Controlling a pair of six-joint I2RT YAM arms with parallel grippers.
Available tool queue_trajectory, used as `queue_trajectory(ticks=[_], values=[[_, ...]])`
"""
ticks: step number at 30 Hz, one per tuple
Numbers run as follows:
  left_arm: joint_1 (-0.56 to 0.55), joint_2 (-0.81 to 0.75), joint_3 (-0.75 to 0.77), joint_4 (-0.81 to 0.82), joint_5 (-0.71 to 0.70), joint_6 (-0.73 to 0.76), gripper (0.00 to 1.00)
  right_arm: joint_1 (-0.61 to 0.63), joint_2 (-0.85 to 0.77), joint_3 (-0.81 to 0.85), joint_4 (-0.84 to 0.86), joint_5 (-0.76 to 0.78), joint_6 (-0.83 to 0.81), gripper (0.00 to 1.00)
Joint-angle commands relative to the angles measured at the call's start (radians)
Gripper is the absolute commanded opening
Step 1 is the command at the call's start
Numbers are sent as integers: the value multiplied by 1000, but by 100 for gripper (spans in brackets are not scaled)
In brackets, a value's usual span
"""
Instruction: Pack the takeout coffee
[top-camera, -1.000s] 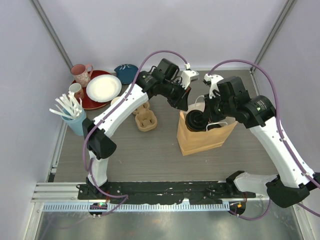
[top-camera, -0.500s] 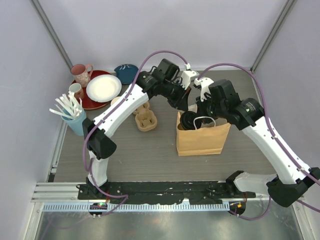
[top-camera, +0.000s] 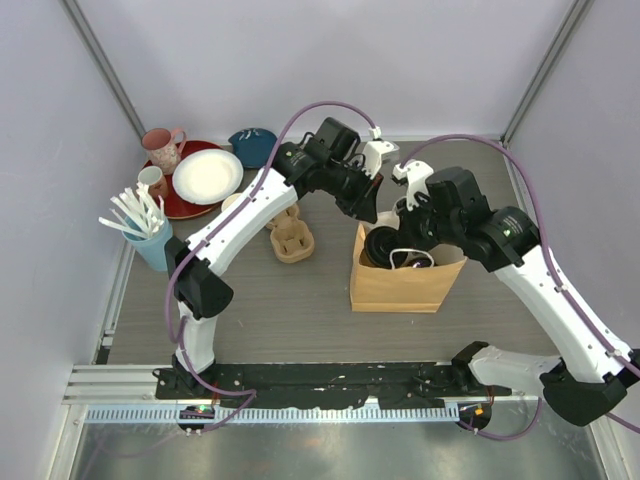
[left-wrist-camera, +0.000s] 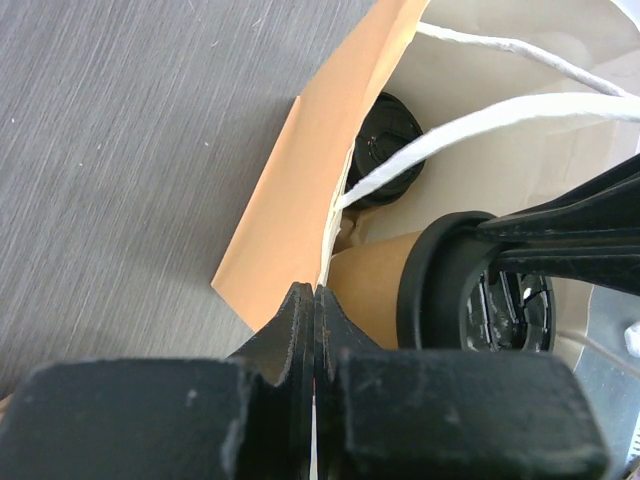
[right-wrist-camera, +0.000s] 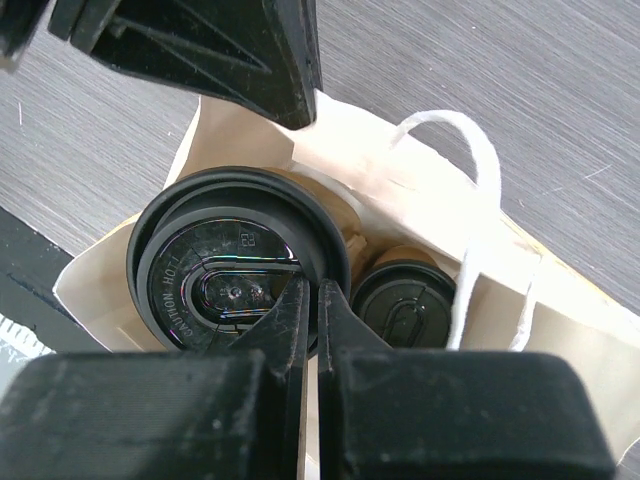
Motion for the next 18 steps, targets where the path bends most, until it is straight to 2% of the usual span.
queue_trajectory(ticks=[1,3,8,15,18], values=[[-13,-40,53,17,13,4,0,11,-36,5,-42,17,-53,1],[-14,-42,50,16,15,4,0,9,-36,19,-62,20,-56,1],[-16,-46,48,10,48,5,0,9,25,48,-116,139,-25,1],[-20,-49,39,17,62,-2,0,11,45,-3,-35,76,18,1],[-20,-51,38,16,52,10,0,12,39,-10,-53,122,25,1]])
